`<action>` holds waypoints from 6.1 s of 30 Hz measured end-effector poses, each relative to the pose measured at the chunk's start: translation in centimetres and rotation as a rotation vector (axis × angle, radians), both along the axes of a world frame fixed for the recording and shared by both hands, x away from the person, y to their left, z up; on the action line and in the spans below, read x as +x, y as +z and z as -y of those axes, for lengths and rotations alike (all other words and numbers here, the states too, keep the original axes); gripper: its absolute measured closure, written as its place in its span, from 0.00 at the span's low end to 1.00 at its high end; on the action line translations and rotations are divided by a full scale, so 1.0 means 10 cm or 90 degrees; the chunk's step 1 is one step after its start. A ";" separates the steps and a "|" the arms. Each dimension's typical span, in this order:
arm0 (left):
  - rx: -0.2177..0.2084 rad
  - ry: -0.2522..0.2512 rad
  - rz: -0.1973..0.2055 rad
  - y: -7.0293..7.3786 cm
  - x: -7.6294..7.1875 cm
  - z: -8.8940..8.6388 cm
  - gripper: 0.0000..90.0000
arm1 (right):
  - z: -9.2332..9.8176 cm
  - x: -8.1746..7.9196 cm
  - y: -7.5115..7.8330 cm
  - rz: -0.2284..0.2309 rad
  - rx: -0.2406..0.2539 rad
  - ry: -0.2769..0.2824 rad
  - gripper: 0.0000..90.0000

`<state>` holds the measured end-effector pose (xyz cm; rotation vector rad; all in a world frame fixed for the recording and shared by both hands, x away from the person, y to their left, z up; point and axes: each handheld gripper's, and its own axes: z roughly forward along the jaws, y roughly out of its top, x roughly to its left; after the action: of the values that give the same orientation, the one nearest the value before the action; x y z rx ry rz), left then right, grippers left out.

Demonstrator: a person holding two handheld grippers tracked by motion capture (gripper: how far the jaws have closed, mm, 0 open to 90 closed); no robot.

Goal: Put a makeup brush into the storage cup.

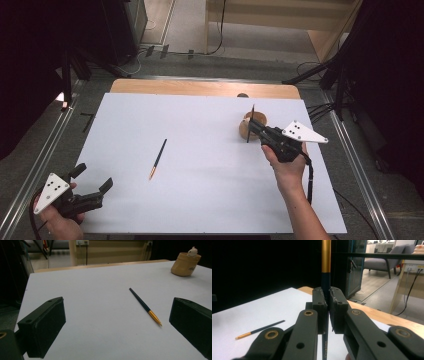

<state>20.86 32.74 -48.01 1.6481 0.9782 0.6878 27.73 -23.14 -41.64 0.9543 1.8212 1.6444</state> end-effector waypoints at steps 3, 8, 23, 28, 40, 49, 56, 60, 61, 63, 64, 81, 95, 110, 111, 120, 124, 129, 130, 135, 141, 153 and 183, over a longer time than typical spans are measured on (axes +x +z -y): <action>-0.001 0.000 -0.001 0.00 0.00 0.00 0.01 | 0.03 0.02 0.02 0.004 0.004 -0.009 0.95; 0.000 0.000 -0.001 0.00 0.00 0.00 0.01 | 0.08 0.04 0.06 0.009 0.010 -0.019 0.95; -0.001 0.001 0.001 0.00 0.00 -0.01 0.01 | 0.24 0.15 0.12 0.022 0.036 -0.060 0.95; -0.001 0.001 0.001 0.00 0.00 0.00 0.01 | 0.29 0.22 0.12 0.026 0.036 -0.073 0.95; 0.000 0.001 0.000 0.00 0.00 -0.01 0.01 | 0.42 0.52 -0.08 0.004 0.040 -0.122 0.94; 0.000 0.001 0.000 0.00 0.00 -0.01 0.01 | 0.39 0.65 -0.22 -0.010 0.038 -0.137 0.94; -0.001 0.001 0.001 0.00 -0.01 -0.02 0.01 | 0.40 0.71 -0.32 -0.024 0.034 -0.144 0.94; -0.002 0.001 0.001 0.00 -0.01 -0.02 0.01 | 0.40 0.74 -0.38 -0.036 0.037 -0.148 0.94; -0.002 0.002 0.001 0.00 -0.01 -0.02 0.01 | 0.40 0.75 -0.40 -0.039 0.035 -0.151 0.94; -0.003 0.002 0.001 0.00 -0.01 -0.02 0.01 | 0.40 0.76 -0.43 -0.047 0.034 -0.155 0.94; -0.003 0.002 0.001 0.00 -0.01 -0.02 0.01 | 0.40 0.76 -0.43 -0.047 0.034 -0.155 0.94; -0.001 0.000 0.001 0.00 0.00 -0.01 0.01 | 0.47 0.74 -0.72 -0.090 0.024 -0.170 0.94; -0.003 0.001 0.001 0.00 0.00 -0.02 0.01 | 0.52 0.54 -0.54 -0.114 0.042 -0.149 0.27; -0.003 -0.005 0.000 -0.01 0.01 0.03 0.01 | 0.75 -0.08 -0.65 -0.094 0.027 -0.124 0.00; -0.005 -0.004 0.001 0.00 0.01 0.04 0.01 | 0.77 -0.12 -0.66 -0.094 0.030 -0.122 0.00; 0.001 -0.008 0.002 0.00 0.01 0.06 0.01 | 0.87 -0.33 -0.67 -0.089 0.042 -0.130 0.00; -0.004 -0.007 0.002 0.00 0.01 0.05 0.01 | 0.91 -0.42 -0.69 -0.088 0.042 -0.132 0.00; -0.002 -0.008 0.004 0.00 0.01 0.06 0.01 | 1.00 -0.57 -0.73 -0.091 0.047 -0.133 0.00; -0.002 -0.008 0.004 0.00 0.01 0.06 0.01 | 1.00 -0.57 -0.73 -0.091 0.047 -0.133 0.00; -0.003 -0.007 0.005 0.00 0.01 0.06 0.01 | 1.08 -0.70 -0.75 -0.092 0.055 -0.135 0.00; -0.005 -0.008 0.005 0.00 0.01 0.06 0.01 | 1.13 -0.84 -0.78 -0.089 0.051 -0.140 0.00; -0.005 -0.013 0.003 -0.01 0.03 0.09 0.01 | 1.11 -0.84 -0.77 -0.082 0.047 -0.136 0.00; -0.039 -0.063 0.012 0.29 0.50 0.57 0.01 | 1.04 -0.80 -0.75 -0.074 0.053 -0.121 0.00</action>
<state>25.82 27.01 -45.12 1.6218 0.8893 0.6010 19.70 -33.58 -49.10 1.2424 1.6889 1.5860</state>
